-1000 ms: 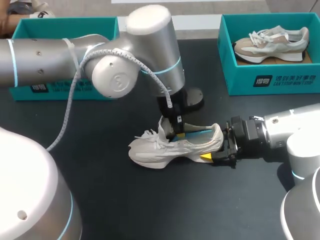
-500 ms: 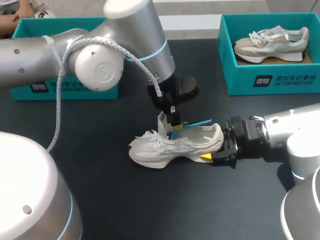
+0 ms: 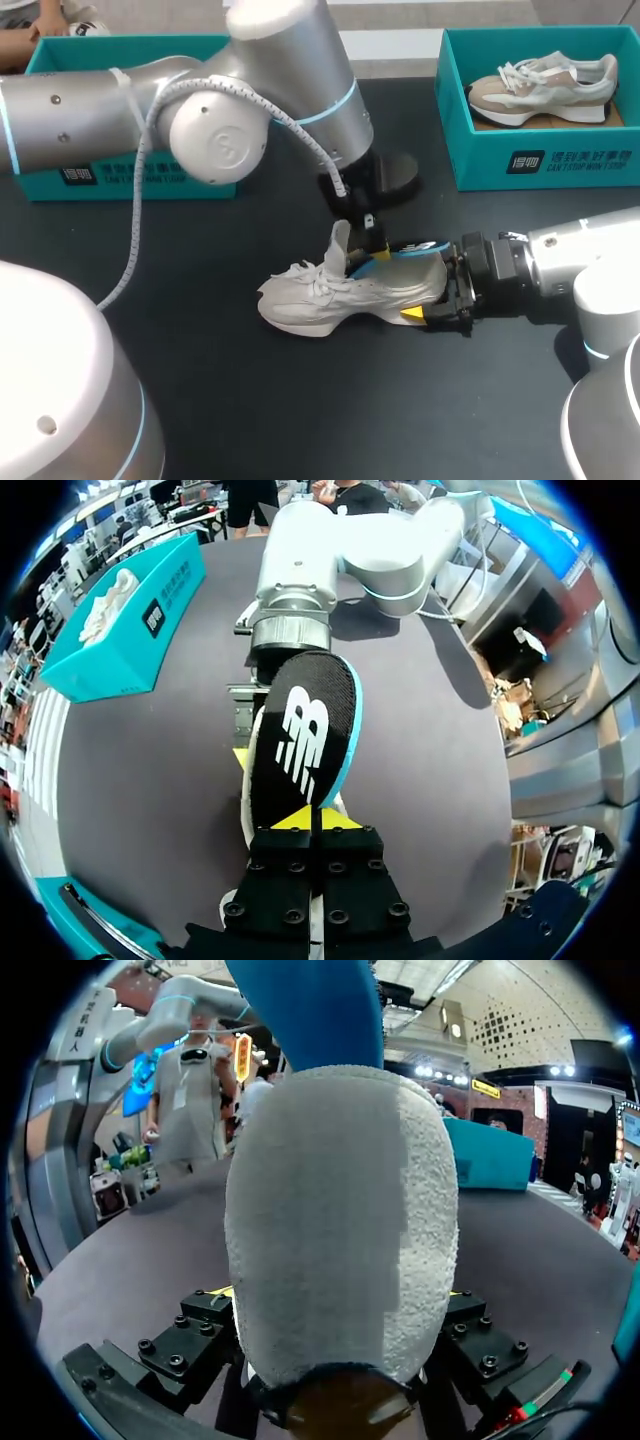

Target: Take the shoe out of the shoebox, open the shoe tongue, remove and reinsert the insole, then place the shoe into the shoebox

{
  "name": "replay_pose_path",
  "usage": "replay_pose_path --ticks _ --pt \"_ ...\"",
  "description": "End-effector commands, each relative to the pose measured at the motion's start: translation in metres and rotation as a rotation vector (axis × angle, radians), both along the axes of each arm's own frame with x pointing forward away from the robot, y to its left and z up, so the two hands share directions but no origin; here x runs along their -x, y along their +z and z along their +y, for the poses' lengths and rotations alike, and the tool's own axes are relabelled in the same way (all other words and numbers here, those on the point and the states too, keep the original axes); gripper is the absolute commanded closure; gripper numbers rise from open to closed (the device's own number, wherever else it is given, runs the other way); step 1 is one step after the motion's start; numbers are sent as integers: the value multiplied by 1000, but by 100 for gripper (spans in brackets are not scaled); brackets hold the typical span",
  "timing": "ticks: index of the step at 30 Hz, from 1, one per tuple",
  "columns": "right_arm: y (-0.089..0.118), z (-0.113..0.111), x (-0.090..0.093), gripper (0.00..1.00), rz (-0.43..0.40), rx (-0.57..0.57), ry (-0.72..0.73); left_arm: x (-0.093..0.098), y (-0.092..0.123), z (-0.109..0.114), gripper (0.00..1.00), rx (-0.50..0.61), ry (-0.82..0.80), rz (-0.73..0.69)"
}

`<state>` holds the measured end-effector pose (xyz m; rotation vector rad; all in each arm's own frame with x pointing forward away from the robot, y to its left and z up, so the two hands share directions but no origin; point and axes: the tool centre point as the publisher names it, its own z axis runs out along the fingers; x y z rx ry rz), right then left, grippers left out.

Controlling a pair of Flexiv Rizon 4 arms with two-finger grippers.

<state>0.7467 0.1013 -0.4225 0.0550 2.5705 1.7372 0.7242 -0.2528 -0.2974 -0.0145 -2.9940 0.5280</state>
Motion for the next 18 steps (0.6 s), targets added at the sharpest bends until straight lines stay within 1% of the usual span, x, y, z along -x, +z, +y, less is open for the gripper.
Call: replay_pose_path --ticks 1,2,5,8,10,13,18 --pt "-8 3 -1 100 0 2 -1 4 -6 -9 98 -3 -7 -15" --pt "-8 3 -1 100 0 2 -1 4 -7 -9 91 -6 0 -29" --pt "-8 3 -1 100 0 2 -1 8 -10 -9 74 -6 5 -60" --pt "-8 3 -1 100 0 2 -1 12 -9 -9 53 -12 27 -134" --pt "-8 3 -1 100 0 2 -1 14 -7 -8 50 -6 31 -177" --pt "-8 3 -1 100 0 2 -1 17 -7 -9 40 -9 32 -257" --pt "-8 3 -1 100 0 2 -1 15 -11 -16 42 -15 24 -334"
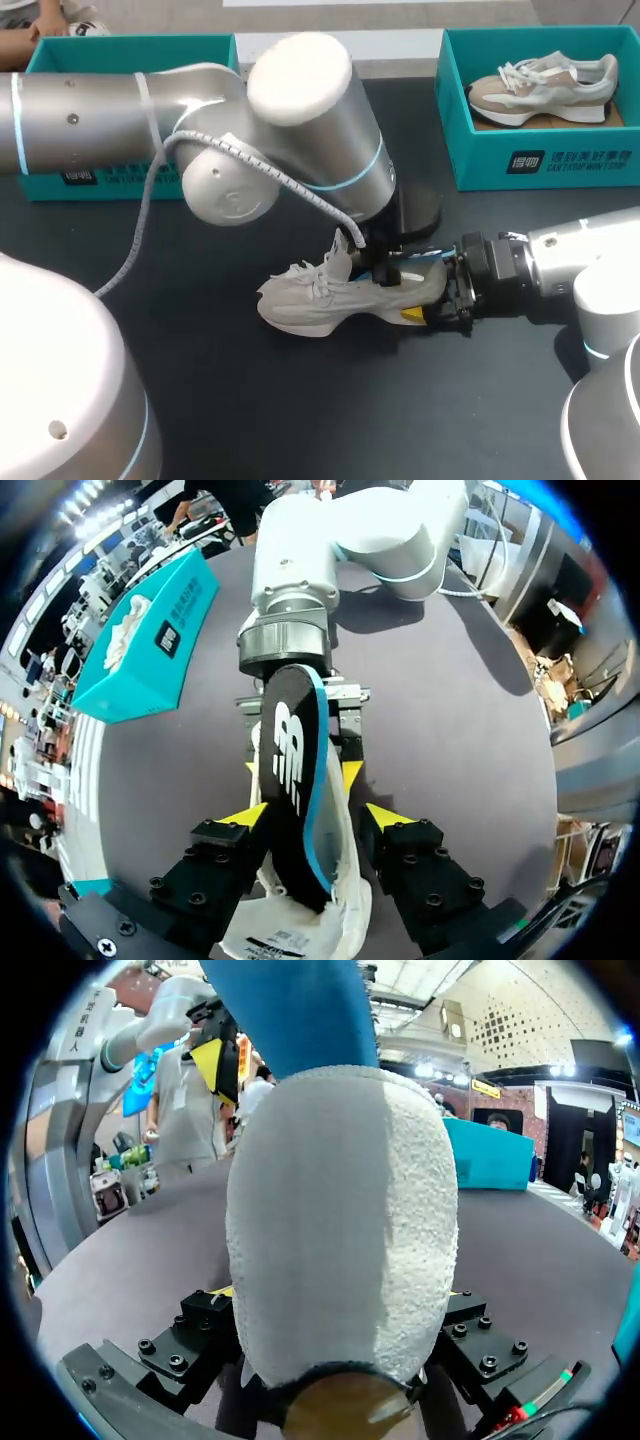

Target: Take the shoe out of the shoebox, open the shoe tongue, remove and reinsert the insole, then place the shoe into the shoebox

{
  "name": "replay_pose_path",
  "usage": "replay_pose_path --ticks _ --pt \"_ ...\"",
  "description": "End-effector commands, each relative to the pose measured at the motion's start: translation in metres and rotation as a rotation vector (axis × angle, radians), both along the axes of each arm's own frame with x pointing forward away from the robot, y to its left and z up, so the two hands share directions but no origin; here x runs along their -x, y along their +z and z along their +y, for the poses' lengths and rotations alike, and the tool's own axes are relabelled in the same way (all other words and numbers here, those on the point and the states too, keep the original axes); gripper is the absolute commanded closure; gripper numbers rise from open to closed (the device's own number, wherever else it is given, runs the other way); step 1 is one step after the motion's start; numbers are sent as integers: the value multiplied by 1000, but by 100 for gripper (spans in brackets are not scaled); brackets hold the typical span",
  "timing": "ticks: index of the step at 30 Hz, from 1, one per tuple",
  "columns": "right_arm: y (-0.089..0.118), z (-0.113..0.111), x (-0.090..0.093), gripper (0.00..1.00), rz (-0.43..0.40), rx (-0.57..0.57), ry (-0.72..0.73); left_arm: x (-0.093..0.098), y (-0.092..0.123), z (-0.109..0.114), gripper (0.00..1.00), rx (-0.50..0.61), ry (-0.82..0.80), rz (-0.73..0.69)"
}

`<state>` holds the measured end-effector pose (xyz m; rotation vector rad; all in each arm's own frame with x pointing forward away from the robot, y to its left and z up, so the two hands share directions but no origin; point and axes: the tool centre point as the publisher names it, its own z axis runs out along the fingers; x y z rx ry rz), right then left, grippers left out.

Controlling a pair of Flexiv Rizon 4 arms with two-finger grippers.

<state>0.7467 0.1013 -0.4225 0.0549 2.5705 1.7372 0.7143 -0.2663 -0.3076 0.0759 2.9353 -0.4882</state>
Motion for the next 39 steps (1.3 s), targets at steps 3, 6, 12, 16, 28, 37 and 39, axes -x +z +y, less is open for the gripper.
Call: replay_pose_path --ticks 3,6,12,16,28,37,39 --pt "-8 3 -1 100 0 2 -1 3 -3 -6 44 18 17 -111" --pt "-8 3 -1 100 0 2 -1 -1 -3 -9 51 44 10 -153" --pt "-8 3 -1 100 0 2 -1 -8 -10 -14 51 97 7 -241" --pt "-8 3 -1 100 0 2 -1 -10 -11 -14 53 144 11 -229" --pt "-8 3 -1 100 0 2 -1 -19 -19 -16 100 165 60 -245" --pt "-8 3 -1 100 0 2 -1 -15 14 -8 100 155 83 -154" --pt "-8 3 -1 100 0 2 -1 -14 29 -8 100 158 87 -124"
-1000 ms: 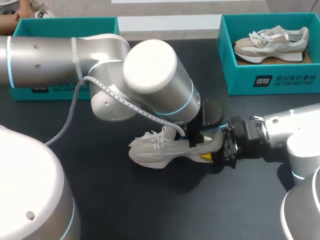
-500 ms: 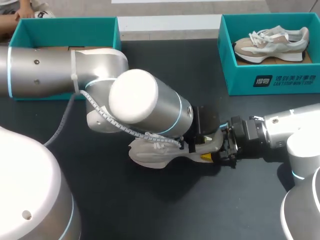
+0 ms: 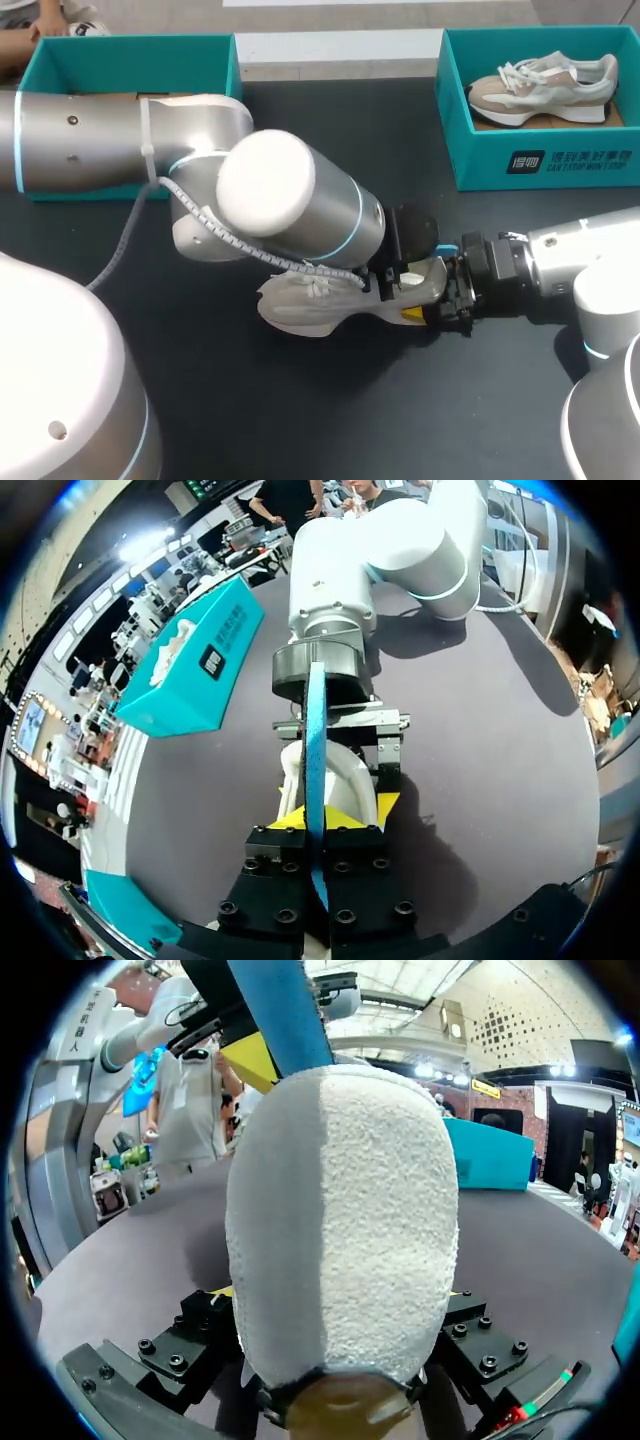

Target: Take the shoe out of the shoebox, open the shoe tongue, remove and reinsert the insole, then place the shoe into the shoebox

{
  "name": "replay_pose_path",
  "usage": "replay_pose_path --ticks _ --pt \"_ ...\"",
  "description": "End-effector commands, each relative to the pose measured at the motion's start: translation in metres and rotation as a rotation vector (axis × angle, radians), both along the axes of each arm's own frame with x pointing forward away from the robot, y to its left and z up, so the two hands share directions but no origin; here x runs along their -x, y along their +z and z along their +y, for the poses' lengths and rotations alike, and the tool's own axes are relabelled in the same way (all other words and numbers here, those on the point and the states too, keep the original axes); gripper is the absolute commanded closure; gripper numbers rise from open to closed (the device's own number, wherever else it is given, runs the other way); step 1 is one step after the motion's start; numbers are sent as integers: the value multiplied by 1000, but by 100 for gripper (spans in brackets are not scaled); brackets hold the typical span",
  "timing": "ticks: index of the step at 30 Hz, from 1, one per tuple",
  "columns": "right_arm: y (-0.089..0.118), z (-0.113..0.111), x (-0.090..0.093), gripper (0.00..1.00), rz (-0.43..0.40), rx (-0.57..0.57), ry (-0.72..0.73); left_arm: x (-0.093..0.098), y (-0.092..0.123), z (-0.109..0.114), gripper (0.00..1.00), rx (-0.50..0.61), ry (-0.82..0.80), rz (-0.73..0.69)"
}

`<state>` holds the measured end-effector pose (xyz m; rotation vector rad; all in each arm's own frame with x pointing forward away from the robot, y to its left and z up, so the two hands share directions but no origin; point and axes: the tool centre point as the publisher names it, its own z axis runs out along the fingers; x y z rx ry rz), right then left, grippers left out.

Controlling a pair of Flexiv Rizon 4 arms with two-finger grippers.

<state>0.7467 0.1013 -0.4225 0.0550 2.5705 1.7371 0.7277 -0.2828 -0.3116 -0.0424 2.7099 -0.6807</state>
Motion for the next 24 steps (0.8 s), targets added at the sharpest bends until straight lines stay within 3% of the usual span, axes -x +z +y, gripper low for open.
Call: replay_pose_path --ticks 1,11,17,24 --pt "-8 3 -1 100 0 2 -1 0 40 8 100 -30 0 49" --pt "-8 3 -1 100 0 2 -1 17 101 3 100 24 -44 256" --pt "-8 3 -1 100 0 2 -1 19 144 -1 100 125 -78 391" --pt "-8 3 -1 100 0 2 -1 24 201 2 100 277 -58 420"
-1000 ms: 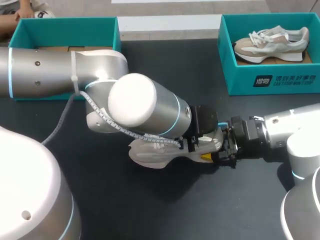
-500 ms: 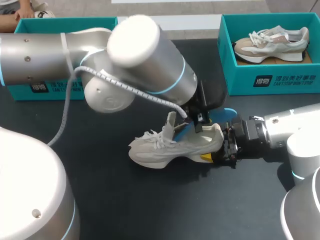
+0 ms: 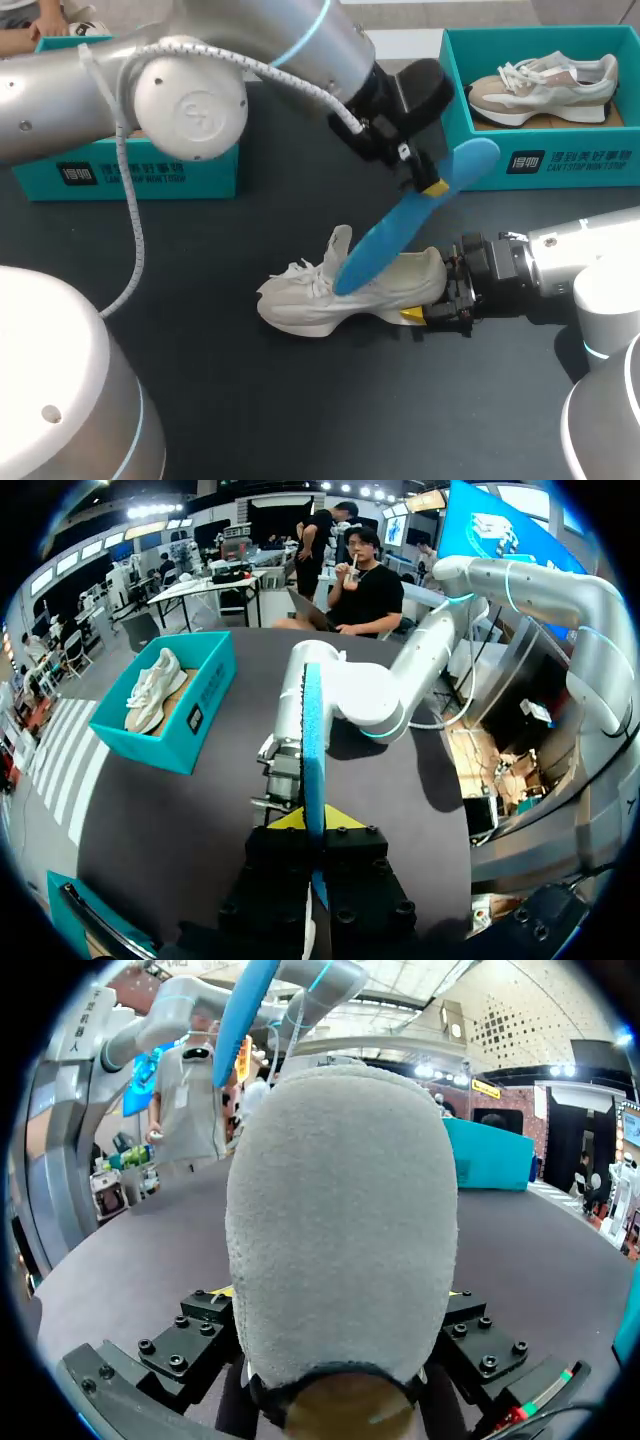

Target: Take the shoe out of the shoebox, open the shoe tongue, remove and reinsert the insole, then place the shoe into the shoebox

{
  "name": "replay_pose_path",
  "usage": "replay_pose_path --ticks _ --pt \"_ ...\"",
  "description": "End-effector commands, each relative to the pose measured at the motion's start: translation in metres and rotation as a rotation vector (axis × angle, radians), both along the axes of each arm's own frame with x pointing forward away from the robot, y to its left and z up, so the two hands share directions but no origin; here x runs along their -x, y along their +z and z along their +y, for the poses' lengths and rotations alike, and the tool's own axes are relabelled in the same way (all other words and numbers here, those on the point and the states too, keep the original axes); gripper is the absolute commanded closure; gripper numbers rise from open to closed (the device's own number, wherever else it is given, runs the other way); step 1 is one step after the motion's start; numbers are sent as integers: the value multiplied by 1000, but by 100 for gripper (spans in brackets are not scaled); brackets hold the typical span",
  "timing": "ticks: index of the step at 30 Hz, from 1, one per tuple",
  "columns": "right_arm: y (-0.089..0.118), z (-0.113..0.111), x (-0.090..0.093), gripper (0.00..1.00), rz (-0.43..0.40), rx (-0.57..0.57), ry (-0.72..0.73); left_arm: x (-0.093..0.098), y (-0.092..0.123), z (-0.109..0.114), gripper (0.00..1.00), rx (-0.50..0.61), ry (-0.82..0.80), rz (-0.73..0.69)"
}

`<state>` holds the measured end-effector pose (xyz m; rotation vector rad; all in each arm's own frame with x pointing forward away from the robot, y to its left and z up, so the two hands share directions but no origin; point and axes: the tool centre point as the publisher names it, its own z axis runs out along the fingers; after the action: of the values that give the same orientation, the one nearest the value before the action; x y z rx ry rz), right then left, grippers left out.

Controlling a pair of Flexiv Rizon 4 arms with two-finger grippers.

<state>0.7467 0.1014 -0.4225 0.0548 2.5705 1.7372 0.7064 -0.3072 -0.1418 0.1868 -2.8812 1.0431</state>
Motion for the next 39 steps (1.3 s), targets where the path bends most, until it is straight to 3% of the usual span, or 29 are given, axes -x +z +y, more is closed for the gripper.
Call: replay_pose_path --ticks 1,9,17,34,39 --pt "-8 3 -2 100 0 2 -1 2 39 26 100 82 9 16" --pt "-8 3 -2 100 0 2 -1 7 88 36 100 262 7 93" --pt "-8 3 -2 100 0 2 -1 12 121 46 100 414 30 143" --pt "-8 3 -2 100 0 2 -1 12 121 46 100 414 30 143" --pt "-8 3 -2 100 0 2 -1 18 135 56 100 520 104 323"
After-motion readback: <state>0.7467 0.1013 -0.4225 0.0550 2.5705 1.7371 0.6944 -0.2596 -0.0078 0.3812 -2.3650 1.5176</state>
